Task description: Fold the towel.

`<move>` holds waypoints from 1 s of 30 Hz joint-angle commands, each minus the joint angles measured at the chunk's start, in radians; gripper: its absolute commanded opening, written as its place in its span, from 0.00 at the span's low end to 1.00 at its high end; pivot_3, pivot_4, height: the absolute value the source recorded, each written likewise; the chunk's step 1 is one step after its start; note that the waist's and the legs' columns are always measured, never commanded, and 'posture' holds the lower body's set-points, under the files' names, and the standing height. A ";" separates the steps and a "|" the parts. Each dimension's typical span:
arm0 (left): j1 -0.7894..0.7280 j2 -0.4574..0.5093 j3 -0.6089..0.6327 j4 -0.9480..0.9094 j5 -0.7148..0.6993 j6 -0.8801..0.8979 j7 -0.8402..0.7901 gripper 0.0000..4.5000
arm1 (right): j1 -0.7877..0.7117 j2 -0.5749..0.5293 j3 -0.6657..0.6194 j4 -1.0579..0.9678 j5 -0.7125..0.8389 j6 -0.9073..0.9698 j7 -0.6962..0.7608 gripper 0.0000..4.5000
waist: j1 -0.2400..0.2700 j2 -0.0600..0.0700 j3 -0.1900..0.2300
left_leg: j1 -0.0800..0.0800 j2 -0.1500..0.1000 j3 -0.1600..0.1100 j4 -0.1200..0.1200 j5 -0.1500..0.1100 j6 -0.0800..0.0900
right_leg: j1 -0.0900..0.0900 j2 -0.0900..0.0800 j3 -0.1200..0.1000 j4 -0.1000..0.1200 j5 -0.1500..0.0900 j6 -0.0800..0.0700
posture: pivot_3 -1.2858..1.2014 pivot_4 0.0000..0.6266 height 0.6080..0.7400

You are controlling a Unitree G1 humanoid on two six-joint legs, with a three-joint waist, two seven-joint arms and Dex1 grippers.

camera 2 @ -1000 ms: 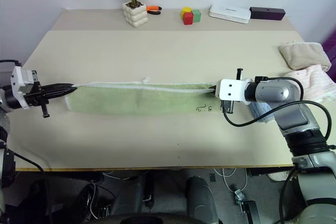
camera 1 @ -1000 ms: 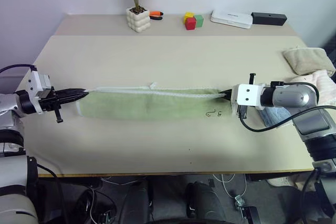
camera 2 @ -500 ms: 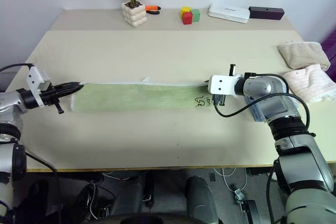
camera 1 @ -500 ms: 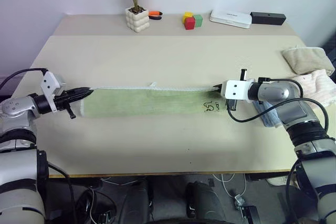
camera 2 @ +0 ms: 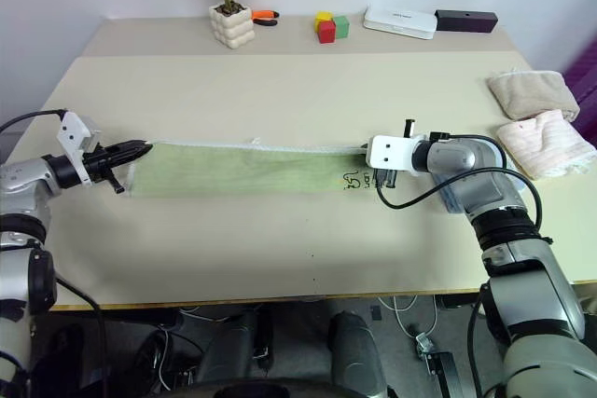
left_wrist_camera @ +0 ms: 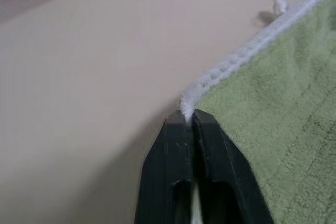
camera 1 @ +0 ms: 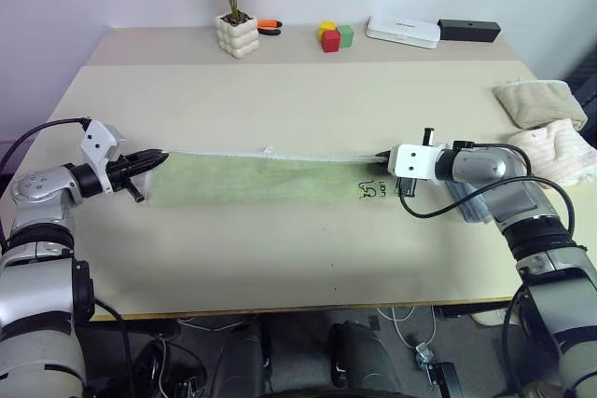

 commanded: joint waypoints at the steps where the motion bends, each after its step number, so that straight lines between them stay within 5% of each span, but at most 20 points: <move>1: -0.020 0.004 0.028 -0.020 0.002 -0.007 0.004 0.42 | -0.028 0.008 -0.019 -0.016 0.015 0.008 -0.012 0.54 | 0.001 0.000 0.000 | 0.000 0.000 0.000 0.000 0.000 0.000 | 0.000 0.000 0.000 0.000 0.000 0.000 | 0.52 0.24 0.96; 5: -0.016 0.002 0.028 -0.028 0.008 -0.020 0.002 0.86 | -0.026 0.011 -0.015 -0.022 0.014 0.033 -0.004 0.99 | 0.001 0.000 0.000 | 0.000 0.000 0.000 0.000 0.000 0.000 | 0.000 0.000 0.000 0.000 0.000 0.000 | 0.52 0.24 0.96; 6: -0.014 0.005 0.026 -0.028 0.017 -0.023 0.020 0.99 | -0.024 0.006 -0.012 -0.026 0.003 0.026 -0.012 1.00 | 0.000 0.000 0.000 | 0.000 0.000 0.000 0.000 0.000 0.000 | 0.000 0.000 0.000 0.000 0.000 0.000 | 0.52 0.24 0.96; 11: -0.024 0.013 0.072 -0.025 -0.024 0.098 0.011 0.99 | -0.009 0.015 -0.065 -0.081 0.072 0.118 -0.008 1.00 | 0.000 0.000 0.000 | 0.000 0.000 0.000 0.000 0.000 0.000 | 0.000 0.000 0.000 0.000 0.000 0.000 | 0.52 0.24 0.96; 13: -0.041 0.018 0.129 -0.035 -0.082 0.179 -0.001 0.86 | -0.004 0.035 -0.132 -0.144 0.162 0.238 -0.011 1.00 | 0.000 0.000 0.000 | 0.000 0.000 0.000 0.000 0.000 0.000 | 0.000 0.000 0.000 0.000 0.000 0.000 | 0.52 0.24 0.96; 16: -0.045 0.014 0.204 -0.081 -0.154 0.249 -0.008 0.57 | 0.026 0.048 -0.211 -0.241 0.220 0.361 -0.073 0.81 | 0.002 0.000 0.000 | 0.000 0.000 -0.001 0.000 0.000 0.000 | 0.000 0.000 0.000 0.000 0.000 0.000 | 0.52 0.24 0.96; 21: -0.034 -0.035 0.282 -0.206 -0.245 0.356 0.047 0.01 | 0.079 0.173 -0.291 -0.443 0.301 0.565 -0.239 0.23 | 0.000 -0.001 0.000 | 0.000 0.000 -0.001 0.000 0.000 0.000 | 0.001 0.000 0.000 0.000 0.000 0.000 | 0.52 0.24 0.96; 23: -0.027 -0.072 0.298 -0.270 -0.277 0.433 0.109 0.00 | 0.102 0.259 -0.292 -0.528 0.335 0.643 -0.296 0.01 | 0.000 -0.001 0.000 | 0.000 0.000 -0.002 0.000 0.000 0.000 | 0.001 0.000 0.000 0.001 0.000 0.000 | 0.52 0.24 0.96; 30: 0.104 -0.340 0.305 -0.739 -0.439 0.765 0.394 0.00 | 0.193 0.596 -0.243 -0.562 0.378 0.773 -0.521 0.01 | 0.002 -0.002 -0.001 | -0.001 -0.001 -0.003 0.001 0.000 0.000 | 0.002 0.000 0.000 0.000 0.000 0.000 | 0.52 0.24 0.96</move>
